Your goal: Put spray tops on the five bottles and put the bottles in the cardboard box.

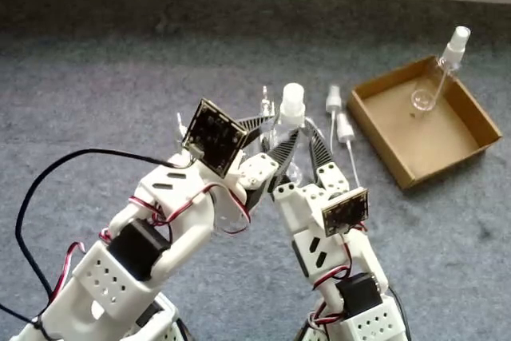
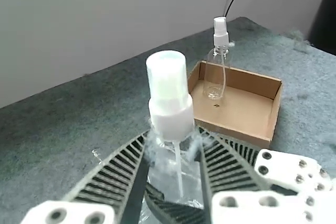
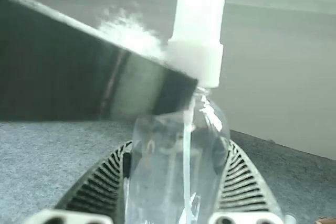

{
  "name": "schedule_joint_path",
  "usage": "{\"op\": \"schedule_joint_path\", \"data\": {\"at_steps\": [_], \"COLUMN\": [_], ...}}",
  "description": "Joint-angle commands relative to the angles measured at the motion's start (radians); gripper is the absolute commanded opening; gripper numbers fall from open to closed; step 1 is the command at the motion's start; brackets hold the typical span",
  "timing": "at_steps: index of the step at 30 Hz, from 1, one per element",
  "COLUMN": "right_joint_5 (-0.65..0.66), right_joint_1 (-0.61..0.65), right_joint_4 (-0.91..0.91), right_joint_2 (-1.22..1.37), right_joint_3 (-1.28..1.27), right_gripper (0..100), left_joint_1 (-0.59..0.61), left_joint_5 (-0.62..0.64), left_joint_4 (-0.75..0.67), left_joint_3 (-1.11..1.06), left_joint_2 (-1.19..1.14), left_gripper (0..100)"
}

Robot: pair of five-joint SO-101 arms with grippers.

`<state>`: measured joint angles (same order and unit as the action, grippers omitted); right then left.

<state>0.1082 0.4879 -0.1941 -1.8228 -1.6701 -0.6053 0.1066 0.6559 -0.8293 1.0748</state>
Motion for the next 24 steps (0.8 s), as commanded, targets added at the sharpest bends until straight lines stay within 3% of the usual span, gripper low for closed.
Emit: {"op": "schedule_joint_path", "data": {"at_steps": [1, 14, 16, 24], "right_joint_5": [-0.003, -0.003, -0.003, -0.003], "right_joint_1": [0.004, 0.002, 0.002, -0.035], "right_joint_4": [0.002, -0.050, -0.045, -0.053], "right_joint_2": [-0.008, -0.015, -0.015, -0.008], "right_joint_3": [-0.116, -0.116, -0.116, -0.107], "right_gripper": [8.1, 8.1, 8.1, 8.1], "left_joint_1": [0.016, 0.248, 0.291, 0.375], "left_joint_5": [0.000, 0.002, 0.000, 0.000], "left_joint_4": [0.089, 0.321, 0.350, 0.404], "left_joint_3": [0.028, 0.030, 0.027, 0.024], "left_joint_2": [0.097, 0.340, 0.364, 0.449], "left_gripper": [8, 7, 3, 1]}}
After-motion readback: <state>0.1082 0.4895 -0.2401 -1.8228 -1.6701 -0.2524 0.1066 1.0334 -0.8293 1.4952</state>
